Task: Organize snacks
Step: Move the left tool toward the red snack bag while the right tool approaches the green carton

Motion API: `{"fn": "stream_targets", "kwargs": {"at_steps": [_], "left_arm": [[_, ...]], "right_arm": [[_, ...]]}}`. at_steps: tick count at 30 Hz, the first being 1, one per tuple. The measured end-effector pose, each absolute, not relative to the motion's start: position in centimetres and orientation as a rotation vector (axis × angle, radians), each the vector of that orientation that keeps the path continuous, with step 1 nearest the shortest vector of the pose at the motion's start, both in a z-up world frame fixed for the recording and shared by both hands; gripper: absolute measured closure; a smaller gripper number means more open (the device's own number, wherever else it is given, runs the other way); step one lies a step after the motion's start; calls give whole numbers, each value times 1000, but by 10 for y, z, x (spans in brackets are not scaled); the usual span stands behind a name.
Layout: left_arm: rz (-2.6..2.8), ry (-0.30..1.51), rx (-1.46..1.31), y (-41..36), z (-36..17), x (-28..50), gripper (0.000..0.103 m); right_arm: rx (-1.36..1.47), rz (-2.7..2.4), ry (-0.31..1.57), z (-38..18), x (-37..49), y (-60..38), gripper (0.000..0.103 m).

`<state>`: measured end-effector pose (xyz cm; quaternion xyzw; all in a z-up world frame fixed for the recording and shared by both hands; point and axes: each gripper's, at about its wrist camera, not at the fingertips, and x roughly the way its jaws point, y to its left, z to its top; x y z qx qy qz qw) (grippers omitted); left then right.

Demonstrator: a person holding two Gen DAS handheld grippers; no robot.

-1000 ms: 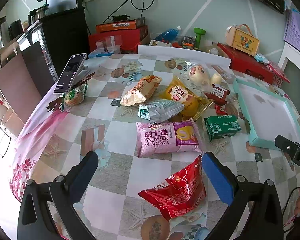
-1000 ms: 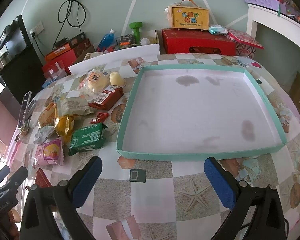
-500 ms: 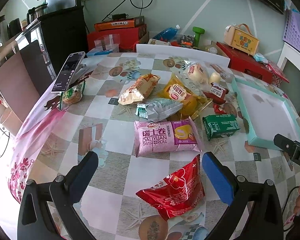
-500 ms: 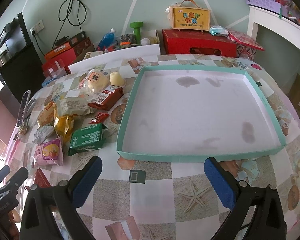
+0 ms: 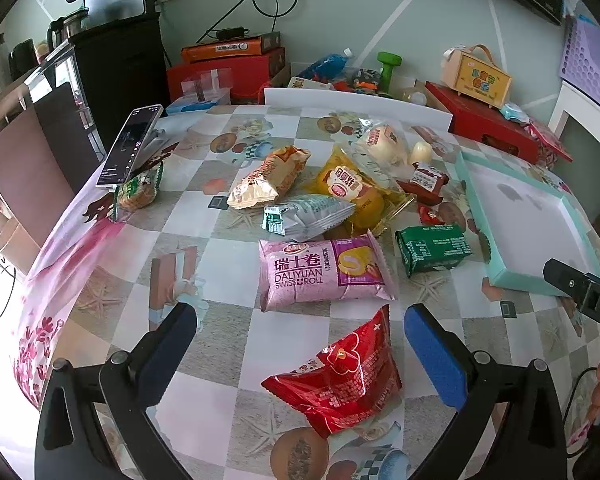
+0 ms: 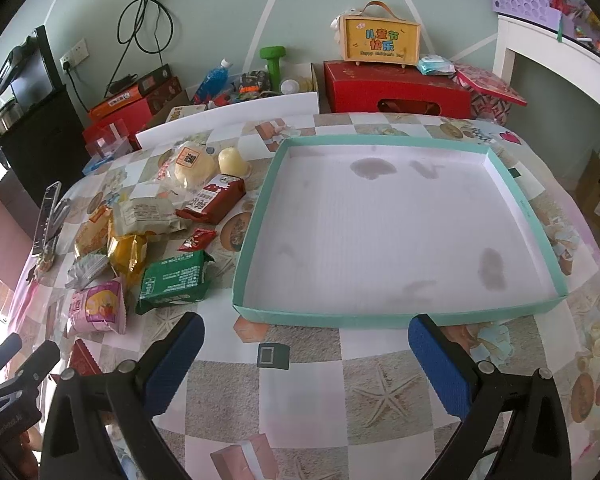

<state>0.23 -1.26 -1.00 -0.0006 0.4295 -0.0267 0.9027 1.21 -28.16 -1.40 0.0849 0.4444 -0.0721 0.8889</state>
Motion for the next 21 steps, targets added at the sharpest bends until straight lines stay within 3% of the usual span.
{"fn": "stream_targets", "kwargs": {"at_steps": [21], "left_arm": [[-69,880,-9,-17,-6,-6,0]], "right_arm": [[173,-155,910,-8,9,-283,0]]}}
